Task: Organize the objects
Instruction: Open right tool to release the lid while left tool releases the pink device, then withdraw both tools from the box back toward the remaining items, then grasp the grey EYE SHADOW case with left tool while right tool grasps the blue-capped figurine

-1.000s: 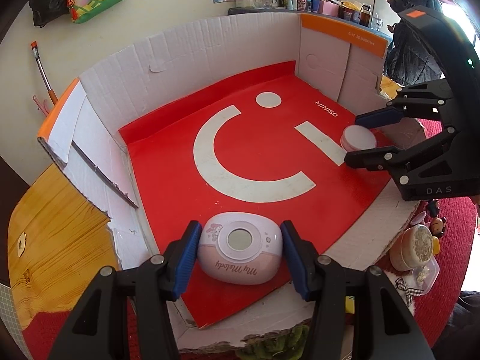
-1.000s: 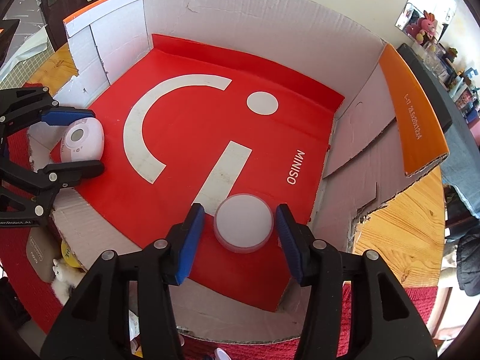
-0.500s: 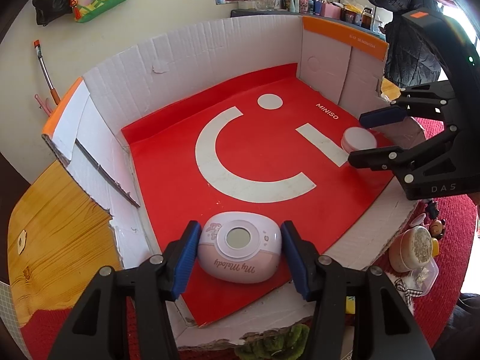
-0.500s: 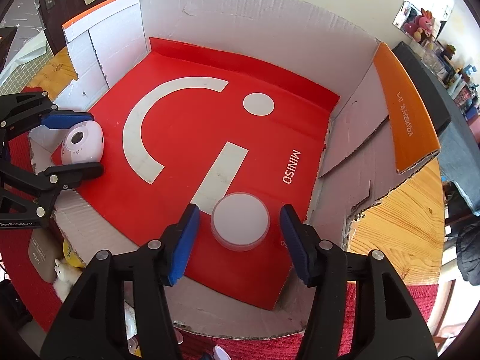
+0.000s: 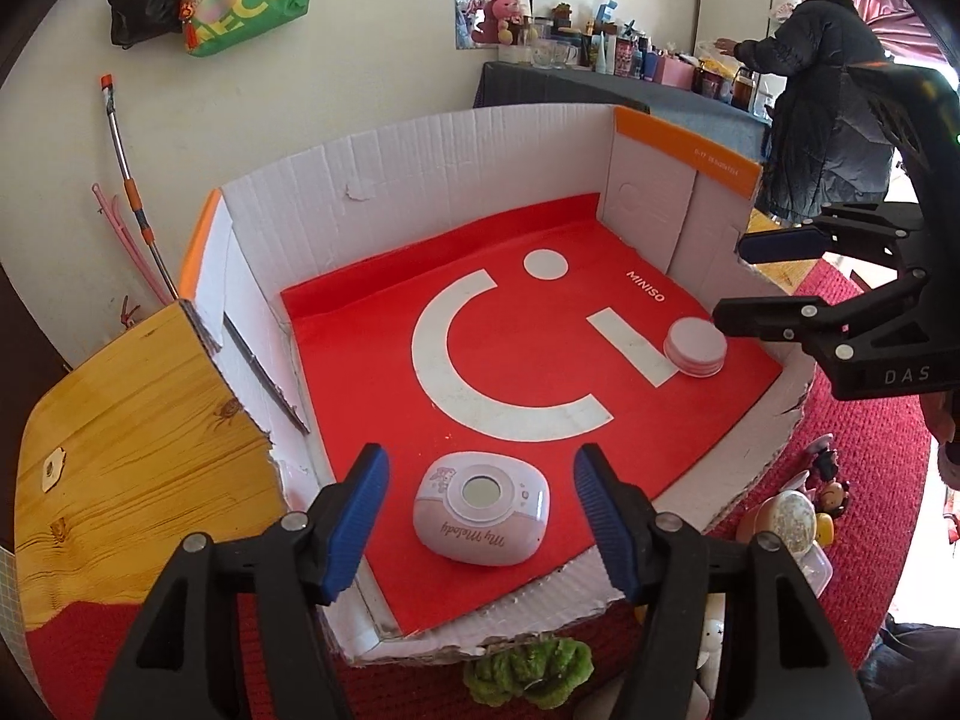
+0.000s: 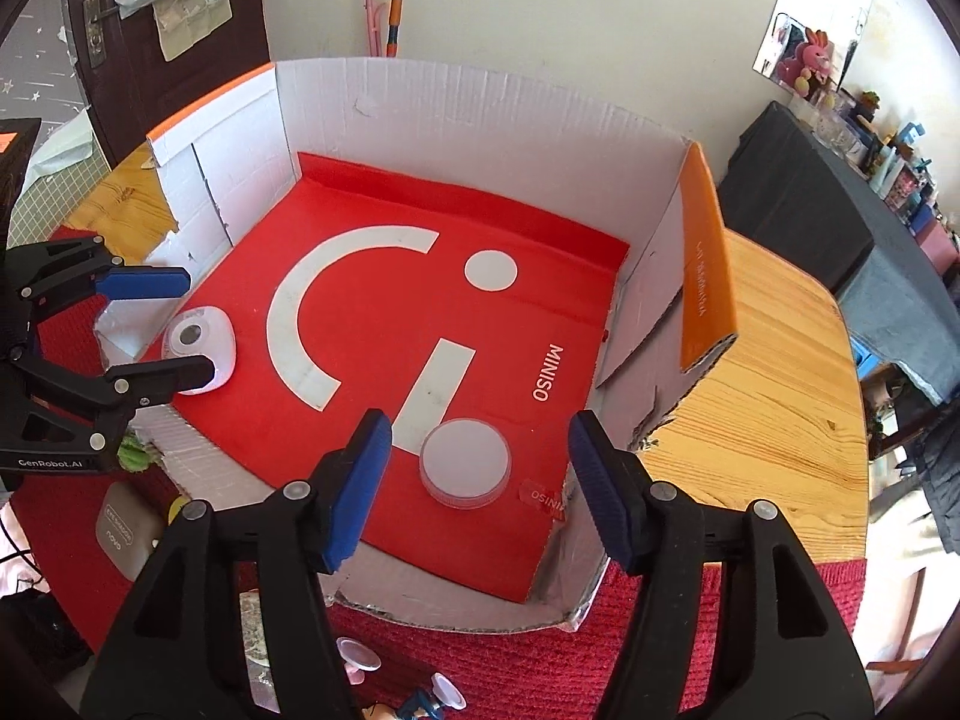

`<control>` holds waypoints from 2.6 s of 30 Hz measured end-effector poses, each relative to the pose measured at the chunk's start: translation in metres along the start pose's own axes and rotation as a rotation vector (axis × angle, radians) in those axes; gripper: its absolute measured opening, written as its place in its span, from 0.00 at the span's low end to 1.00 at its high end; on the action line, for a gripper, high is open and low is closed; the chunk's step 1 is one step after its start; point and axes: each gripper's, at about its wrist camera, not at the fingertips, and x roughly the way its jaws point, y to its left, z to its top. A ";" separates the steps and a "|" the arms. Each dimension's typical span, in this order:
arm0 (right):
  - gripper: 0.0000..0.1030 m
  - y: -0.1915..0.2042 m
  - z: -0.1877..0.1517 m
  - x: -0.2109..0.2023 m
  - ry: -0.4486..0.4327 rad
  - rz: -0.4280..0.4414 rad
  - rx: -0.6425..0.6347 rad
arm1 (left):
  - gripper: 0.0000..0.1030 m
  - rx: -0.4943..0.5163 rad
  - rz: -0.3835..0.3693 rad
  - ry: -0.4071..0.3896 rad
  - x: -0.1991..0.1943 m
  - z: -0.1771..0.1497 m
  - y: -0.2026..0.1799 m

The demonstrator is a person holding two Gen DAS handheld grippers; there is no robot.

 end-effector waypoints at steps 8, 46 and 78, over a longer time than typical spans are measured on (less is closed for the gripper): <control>0.70 0.006 -0.003 -0.042 -0.114 -0.005 0.015 | 0.72 -0.051 0.007 -0.109 -0.037 -0.004 -0.005; 0.94 0.031 -0.159 -0.073 -0.337 -0.192 0.307 | 1.00 -0.248 0.150 -0.228 -0.074 -0.128 -0.069; 0.95 0.014 -0.168 -0.044 -0.222 -0.207 0.334 | 1.00 -0.286 0.172 -0.062 -0.040 -0.134 -0.052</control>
